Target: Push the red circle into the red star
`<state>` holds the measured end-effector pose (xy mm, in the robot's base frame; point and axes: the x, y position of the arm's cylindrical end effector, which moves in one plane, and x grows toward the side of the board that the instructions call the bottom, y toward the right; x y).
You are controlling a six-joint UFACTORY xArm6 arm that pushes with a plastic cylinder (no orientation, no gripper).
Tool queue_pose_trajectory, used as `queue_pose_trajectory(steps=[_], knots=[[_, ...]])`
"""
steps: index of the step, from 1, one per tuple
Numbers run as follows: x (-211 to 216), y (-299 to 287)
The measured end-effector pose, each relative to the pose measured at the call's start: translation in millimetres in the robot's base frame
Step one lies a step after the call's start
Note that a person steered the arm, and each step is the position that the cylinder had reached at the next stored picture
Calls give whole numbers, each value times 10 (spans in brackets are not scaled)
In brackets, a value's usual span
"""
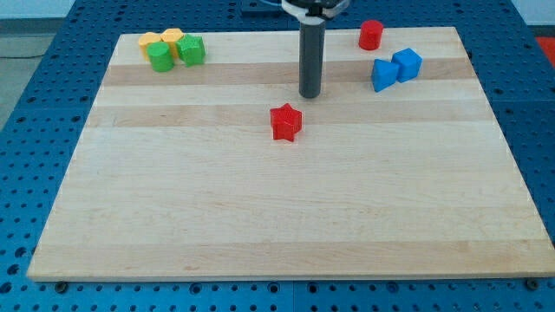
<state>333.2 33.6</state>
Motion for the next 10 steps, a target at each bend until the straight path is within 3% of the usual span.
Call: queue_pose_trajectory(steps=[6, 8, 10], knots=[[-1094, 1625], [-1340, 1495], [-1281, 813]])
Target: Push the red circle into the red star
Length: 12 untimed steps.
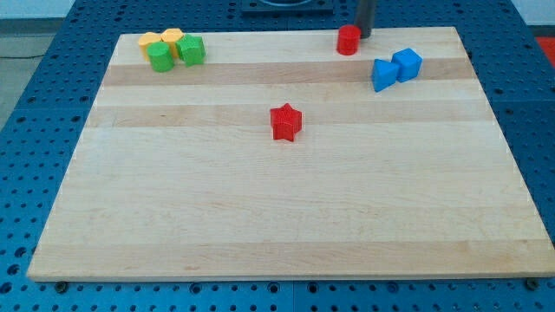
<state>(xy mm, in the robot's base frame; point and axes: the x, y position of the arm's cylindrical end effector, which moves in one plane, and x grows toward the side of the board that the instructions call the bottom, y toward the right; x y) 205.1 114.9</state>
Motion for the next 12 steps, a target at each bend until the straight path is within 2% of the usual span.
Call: queue_pose_trajectory(steps=[2, 10, 11, 12], knots=[[215, -423], [1618, -890], [1648, -890], [1474, -860]])
